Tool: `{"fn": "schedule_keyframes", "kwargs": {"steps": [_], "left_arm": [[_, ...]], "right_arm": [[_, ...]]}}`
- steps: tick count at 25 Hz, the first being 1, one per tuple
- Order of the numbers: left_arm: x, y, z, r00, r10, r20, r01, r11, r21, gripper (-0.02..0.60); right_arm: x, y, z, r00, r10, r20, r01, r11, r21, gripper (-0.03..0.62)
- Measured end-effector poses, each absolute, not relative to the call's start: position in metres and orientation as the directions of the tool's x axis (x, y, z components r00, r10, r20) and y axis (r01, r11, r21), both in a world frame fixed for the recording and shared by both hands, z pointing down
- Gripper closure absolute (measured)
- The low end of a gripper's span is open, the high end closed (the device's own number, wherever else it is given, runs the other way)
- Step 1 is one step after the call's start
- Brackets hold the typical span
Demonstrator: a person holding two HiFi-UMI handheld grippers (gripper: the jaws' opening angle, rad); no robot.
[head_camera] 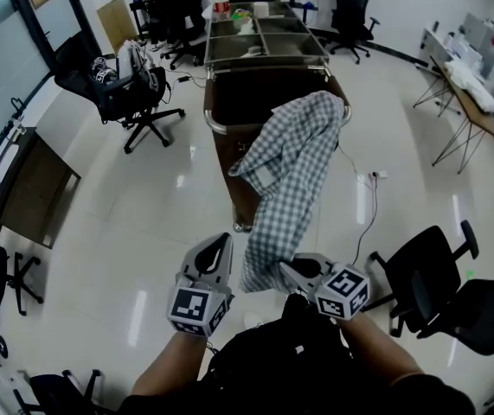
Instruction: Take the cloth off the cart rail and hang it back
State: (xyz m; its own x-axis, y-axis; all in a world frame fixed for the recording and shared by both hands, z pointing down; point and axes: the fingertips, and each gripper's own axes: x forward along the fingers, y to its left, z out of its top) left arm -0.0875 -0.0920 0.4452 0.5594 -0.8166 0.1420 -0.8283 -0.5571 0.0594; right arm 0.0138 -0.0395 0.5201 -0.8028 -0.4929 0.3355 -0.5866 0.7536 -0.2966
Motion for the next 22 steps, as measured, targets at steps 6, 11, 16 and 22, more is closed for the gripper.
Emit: {"fn": "schedule_keyframes", "kwargs": {"steps": [6,11,16,22], "left_arm": [[-0.094,-0.081,0.449,0.551,-0.823,0.133,-0.834,-0.547,0.069,0.581],[-0.102,-0.077,0.45,0.546,-0.826,0.139,-0.838,-0.54,0.076,0.581],[-0.105,-0.071,0.449,0.541,-0.828,0.144,-0.841,-0.536,0.079,0.581],[-0.117,-0.071,0.442,0.53,-0.839,0.128,-0.848,-0.526,0.06,0.581]], "right_arm": [[-0.013,-0.007,0.53,-0.846,-0.384,0.37,-0.497,0.819,-0.287,0.571],[-0.008,-0.02,0.535,-0.805,-0.447,0.391,-0.569,0.769,-0.292,0.571],[0.009,-0.035,0.511,-0.8,-0.513,0.312,-0.598,0.727,-0.337,0.571],[0.008,-0.049,0.459,-0.802,-0.559,0.21,-0.597,0.747,-0.293,0.571]]}}
